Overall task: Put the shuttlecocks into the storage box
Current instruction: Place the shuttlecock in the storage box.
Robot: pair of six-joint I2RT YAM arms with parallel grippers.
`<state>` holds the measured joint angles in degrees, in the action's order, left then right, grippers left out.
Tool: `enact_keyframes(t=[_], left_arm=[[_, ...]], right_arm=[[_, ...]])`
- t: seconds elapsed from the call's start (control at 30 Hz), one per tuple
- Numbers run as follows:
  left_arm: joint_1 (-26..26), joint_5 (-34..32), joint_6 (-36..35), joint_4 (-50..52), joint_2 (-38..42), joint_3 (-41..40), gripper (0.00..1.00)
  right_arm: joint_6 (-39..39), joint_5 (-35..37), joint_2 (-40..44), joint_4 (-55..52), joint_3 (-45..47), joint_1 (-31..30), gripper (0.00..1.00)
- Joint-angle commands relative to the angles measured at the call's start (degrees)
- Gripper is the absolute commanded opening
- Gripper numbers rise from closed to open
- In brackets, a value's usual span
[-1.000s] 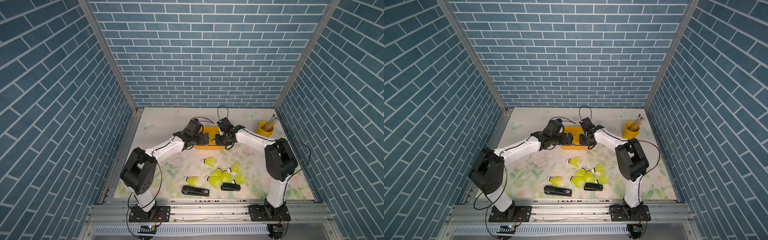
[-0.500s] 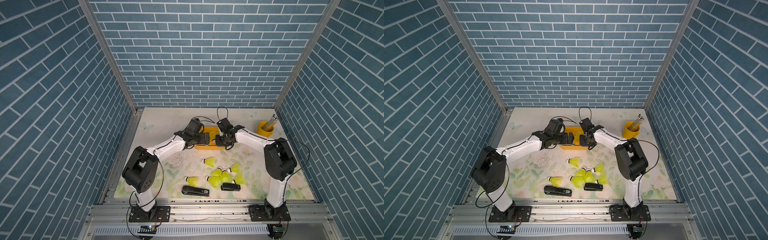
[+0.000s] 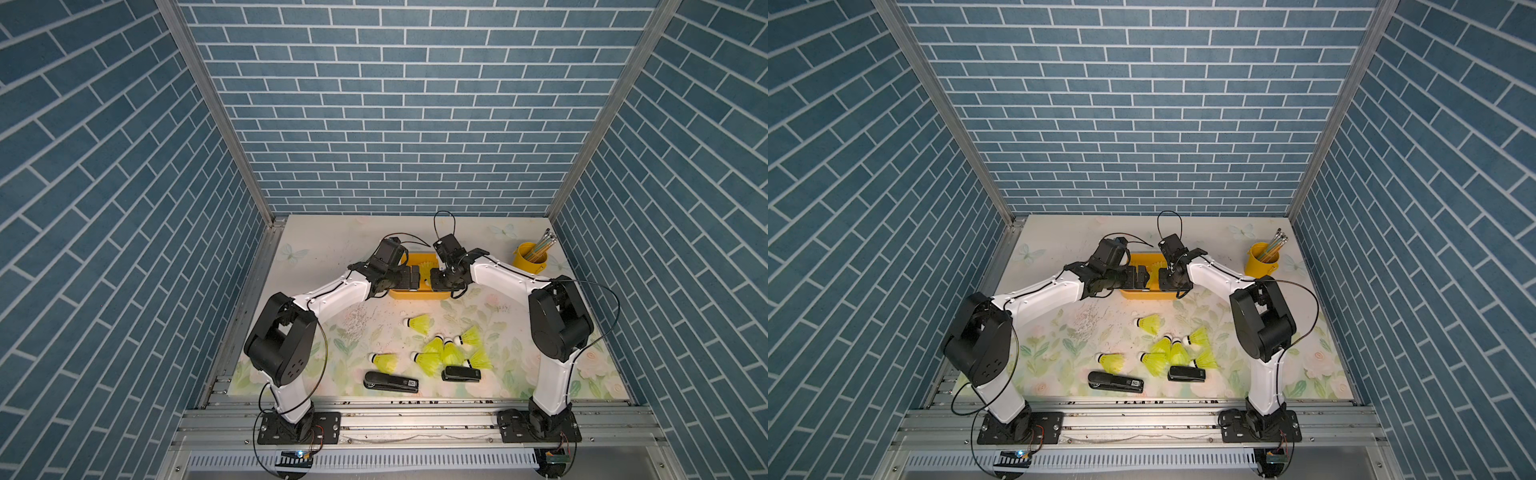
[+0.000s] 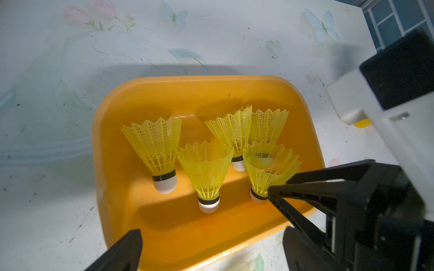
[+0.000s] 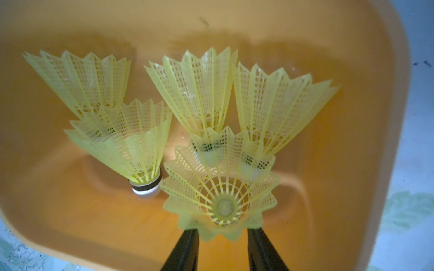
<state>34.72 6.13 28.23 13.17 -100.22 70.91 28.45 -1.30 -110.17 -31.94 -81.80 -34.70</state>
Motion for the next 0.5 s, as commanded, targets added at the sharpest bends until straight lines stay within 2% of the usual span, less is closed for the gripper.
enact_keyframes(t=[0.0, 0.47], left_arm=[[-0.4, 2.6, -1.3, 0.2, -1.0, 1.2, 1.0], [-0.4, 3.2, -2.0, 0.4, -0.2, 0.9, 0.99]], right_arm=[[-1.1, 0.9, -0.1, -1.4, -1.4, 0.2, 0.38], [-0.5, 1.3, 2.2, -1.5, -1.3, 0.2, 0.46]])
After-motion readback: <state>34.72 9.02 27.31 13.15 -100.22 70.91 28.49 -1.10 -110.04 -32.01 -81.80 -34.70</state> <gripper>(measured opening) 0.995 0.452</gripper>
